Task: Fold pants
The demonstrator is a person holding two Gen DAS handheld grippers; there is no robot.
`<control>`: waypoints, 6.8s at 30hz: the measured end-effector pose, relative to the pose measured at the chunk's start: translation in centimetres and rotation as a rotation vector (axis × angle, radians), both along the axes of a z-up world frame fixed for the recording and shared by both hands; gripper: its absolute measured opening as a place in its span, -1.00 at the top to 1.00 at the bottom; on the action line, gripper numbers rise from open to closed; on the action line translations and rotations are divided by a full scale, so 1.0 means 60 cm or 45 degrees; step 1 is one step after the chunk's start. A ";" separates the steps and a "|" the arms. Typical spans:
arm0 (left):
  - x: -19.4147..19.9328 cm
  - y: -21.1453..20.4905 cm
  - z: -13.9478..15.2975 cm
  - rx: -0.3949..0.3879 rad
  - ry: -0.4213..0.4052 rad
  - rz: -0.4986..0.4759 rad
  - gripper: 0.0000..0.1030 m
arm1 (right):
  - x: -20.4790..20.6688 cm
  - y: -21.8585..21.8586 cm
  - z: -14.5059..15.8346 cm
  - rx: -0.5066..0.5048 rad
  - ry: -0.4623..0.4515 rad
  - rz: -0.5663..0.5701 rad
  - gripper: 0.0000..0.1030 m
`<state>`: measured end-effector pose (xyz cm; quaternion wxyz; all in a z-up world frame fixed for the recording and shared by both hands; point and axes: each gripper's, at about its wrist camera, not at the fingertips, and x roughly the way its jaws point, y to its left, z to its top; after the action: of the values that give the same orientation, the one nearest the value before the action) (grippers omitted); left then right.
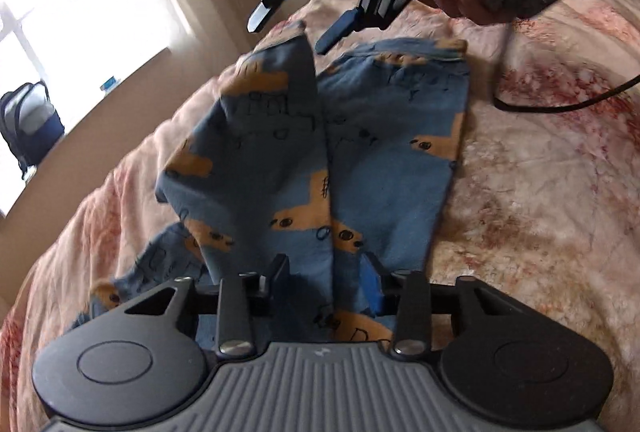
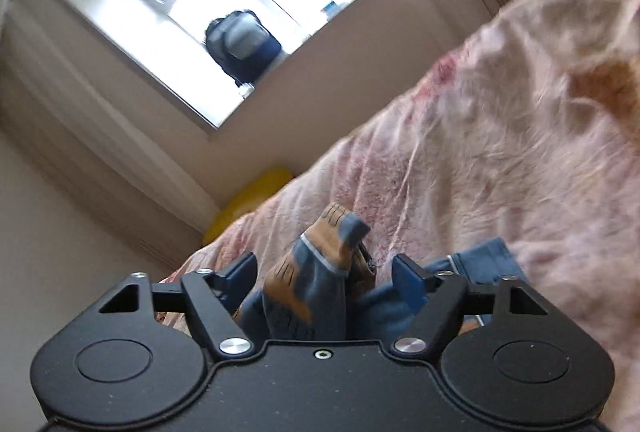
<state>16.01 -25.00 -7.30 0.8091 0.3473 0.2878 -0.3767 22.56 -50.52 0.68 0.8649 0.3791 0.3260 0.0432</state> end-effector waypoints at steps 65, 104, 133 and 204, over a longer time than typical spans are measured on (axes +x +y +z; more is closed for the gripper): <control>-0.008 0.218 0.010 -0.257 0.074 0.544 -0.96 | -0.199 0.206 -0.036 -1.191 -0.176 0.365 -0.94; 0.288 -0.308 0.023 -0.213 0.429 -0.215 -0.97 | -0.269 0.041 -0.089 -0.337 -0.158 -0.447 -0.21; 0.257 -0.330 0.072 -0.182 0.593 -0.193 0.74 | -0.273 0.071 -0.071 -0.427 -0.184 -0.493 0.75; -0.011 0.474 0.004 -0.538 0.004 1.246 -0.99 | -0.120 0.277 -0.093 -1.458 -0.177 0.253 -0.98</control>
<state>15.35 3.43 -7.06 0.9421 0.0011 0.3352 -0.0055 15.34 -33.90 -4.88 0.9432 -0.1849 0.2739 -0.0341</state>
